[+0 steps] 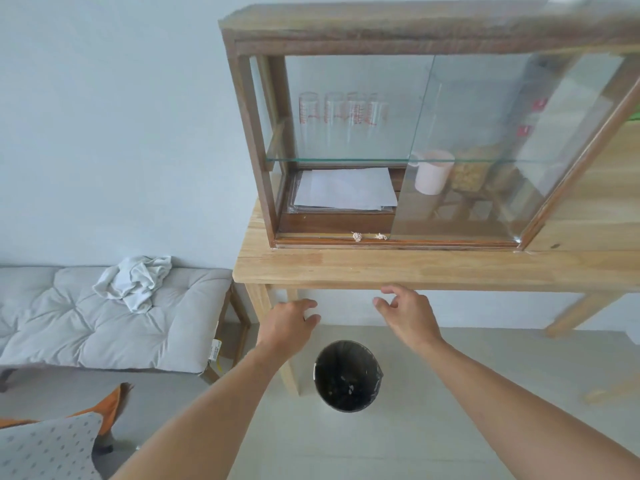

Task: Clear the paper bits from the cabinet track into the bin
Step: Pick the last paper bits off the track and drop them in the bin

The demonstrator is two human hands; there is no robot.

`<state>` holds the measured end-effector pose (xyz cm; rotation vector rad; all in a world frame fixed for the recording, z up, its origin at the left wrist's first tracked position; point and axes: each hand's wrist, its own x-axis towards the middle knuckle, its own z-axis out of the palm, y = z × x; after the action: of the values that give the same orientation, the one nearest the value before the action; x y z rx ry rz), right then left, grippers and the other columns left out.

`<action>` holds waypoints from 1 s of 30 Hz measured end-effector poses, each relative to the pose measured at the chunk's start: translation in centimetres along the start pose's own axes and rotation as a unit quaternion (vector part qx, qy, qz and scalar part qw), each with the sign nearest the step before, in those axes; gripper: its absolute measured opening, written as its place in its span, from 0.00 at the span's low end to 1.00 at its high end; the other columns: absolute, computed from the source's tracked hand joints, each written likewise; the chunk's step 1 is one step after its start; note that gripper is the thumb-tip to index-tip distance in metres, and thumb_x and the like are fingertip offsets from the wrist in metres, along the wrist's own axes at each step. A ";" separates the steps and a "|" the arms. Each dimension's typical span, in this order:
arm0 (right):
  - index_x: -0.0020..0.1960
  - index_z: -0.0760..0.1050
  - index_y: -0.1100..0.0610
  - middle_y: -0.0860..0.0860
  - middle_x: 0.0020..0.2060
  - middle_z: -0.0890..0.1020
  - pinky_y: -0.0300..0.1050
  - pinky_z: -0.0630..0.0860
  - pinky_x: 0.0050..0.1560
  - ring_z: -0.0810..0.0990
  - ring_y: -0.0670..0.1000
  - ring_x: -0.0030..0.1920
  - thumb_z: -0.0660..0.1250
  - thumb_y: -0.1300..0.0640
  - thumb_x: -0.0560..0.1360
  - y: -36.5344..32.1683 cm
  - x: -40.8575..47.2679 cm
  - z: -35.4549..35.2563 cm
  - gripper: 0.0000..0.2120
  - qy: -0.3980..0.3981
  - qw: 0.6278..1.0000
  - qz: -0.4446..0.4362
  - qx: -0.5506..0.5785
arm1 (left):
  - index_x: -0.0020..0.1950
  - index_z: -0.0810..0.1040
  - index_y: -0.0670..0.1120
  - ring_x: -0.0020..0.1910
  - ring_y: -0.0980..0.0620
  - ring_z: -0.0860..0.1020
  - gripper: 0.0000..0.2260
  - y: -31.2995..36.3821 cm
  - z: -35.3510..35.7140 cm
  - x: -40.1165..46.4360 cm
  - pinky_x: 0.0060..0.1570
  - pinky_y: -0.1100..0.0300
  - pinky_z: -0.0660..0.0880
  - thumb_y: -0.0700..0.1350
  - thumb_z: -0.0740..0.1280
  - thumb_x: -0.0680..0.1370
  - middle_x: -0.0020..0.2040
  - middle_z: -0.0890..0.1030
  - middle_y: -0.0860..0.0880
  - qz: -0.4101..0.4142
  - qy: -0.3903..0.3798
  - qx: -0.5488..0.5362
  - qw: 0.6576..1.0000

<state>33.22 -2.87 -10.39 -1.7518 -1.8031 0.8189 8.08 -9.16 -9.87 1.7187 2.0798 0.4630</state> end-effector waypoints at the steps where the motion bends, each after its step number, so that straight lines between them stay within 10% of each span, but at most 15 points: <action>1: 0.62 0.84 0.50 0.44 0.35 0.83 0.44 0.74 0.41 0.84 0.47 0.40 0.71 0.44 0.81 -0.5 0.2 -0.4 0.14 0.003 1.000 -0.002 0.000 | 0.71 0.79 0.56 0.51 0.49 0.83 0.16 0.3 -0.8 0.2 0.53 0.52 0.81 0.55 0.66 0.83 0.55 0.86 0.50 0.007 0.008 0.002 1.000; 6: 0.60 0.84 0.48 0.48 0.50 0.88 0.50 0.81 0.54 0.85 0.51 0.52 0.70 0.44 0.81 -2.5 1.3 -2.0 0.12 0.016 1.000 -0.013 0.007 | 0.70 0.81 0.54 0.50 0.49 0.82 0.16 2.0 -3.4 1.9 0.54 0.51 0.81 0.54 0.69 0.82 0.55 0.86 0.50 0.027 0.040 -0.024 0.999; 14: 0.62 0.84 0.49 0.42 0.36 0.81 0.50 0.81 0.50 0.84 0.53 0.46 0.70 0.47 0.81 -4.9 4.8 -3.8 0.12 0.045 0.998 -0.033 0.004 | 0.69 0.80 0.57 0.43 0.52 0.83 0.16 5.2 -4.5 6.6 0.47 0.53 0.81 0.57 0.68 0.82 0.33 0.82 0.56 0.048 0.053 -0.022 0.997; 30: 0.75 0.79 0.46 0.51 0.55 0.90 0.53 0.80 0.54 0.85 0.60 0.61 0.63 0.47 0.85 -5.7 9.8 -3.2 0.20 0.056 0.988 -0.040 -0.137 | 0.68 0.81 0.60 0.56 0.43 0.83 0.16 10.1 -1.6 14.6 0.51 0.50 0.80 0.55 0.69 0.80 0.50 0.88 0.51 0.091 0.076 -0.023 0.993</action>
<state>30.96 7.22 -4.66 -1.8362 -1.9701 0.4480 13.48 7.04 -4.90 1.9087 2.0048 0.7118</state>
